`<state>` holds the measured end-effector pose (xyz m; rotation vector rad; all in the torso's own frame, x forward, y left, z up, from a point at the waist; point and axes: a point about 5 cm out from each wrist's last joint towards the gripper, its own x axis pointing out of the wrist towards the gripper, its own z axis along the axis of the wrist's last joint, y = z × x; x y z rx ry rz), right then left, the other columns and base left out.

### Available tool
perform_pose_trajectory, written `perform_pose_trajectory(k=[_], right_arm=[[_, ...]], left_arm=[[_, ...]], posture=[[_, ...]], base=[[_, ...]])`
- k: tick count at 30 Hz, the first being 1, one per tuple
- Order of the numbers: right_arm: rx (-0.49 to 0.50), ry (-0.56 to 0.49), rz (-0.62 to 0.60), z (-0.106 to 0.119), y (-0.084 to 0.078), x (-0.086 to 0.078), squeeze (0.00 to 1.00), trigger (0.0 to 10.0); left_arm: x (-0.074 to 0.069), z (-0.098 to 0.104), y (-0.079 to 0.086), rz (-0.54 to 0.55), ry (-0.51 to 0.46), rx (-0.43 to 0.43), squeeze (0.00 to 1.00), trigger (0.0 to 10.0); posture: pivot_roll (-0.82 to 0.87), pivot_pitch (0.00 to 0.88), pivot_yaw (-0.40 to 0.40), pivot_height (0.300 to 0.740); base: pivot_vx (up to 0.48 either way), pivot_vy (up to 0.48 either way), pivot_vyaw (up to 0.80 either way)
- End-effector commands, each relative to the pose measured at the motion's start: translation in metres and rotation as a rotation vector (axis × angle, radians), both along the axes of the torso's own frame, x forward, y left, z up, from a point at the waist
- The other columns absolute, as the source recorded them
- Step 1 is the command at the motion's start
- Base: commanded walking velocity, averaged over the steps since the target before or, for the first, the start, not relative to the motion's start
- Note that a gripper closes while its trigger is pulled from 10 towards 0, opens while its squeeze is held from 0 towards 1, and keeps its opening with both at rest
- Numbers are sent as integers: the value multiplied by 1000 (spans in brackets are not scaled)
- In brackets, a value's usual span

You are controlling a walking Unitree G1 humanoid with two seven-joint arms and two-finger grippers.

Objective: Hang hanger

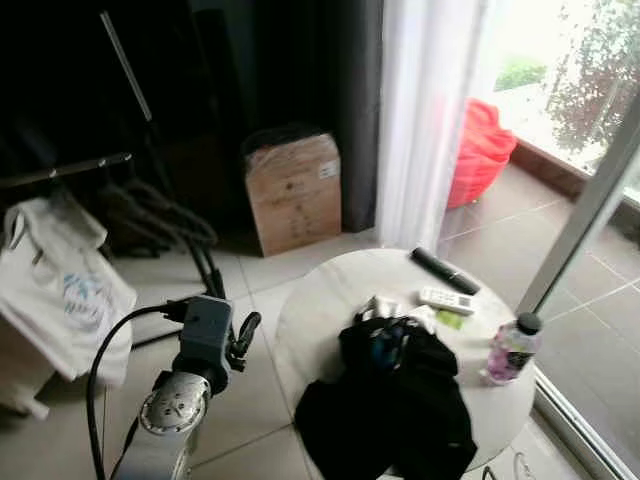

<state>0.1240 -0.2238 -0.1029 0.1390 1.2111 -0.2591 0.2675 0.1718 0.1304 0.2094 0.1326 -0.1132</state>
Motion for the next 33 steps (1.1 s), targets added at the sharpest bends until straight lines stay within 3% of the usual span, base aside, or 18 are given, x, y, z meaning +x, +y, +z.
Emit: perform_pose_trajectory(k=[1,14,23,26,33], right_arm=[[-20,19,-3,0,-6,-5,0,10000],[-9,26,8,-1,-3,-5,0,10000],[25,24,48,-1,12,4,0,10000],[50,14,71,-1,25,10,0,10000],[53,7,121,-1,26,12,0,10000]], left_arm=[[0,0,-2,-3,3,-3,0,10000],[0,1,-3,-12,5,-3,0,10000],[0,1,-4,-15,4,-4,0,10000],[0,1,-4,-16,4,-5,0,10000],[0,2,-4,-15,3,-3,0,10000]], posture=[[65,107,36,740],[70,110,34,740],[72,113,31,740],[75,115,30,740],[78,120,30,740]], base=[[0,480,0],[0,480,0],[0,480,0],[0,480,0],[0,480,731]])
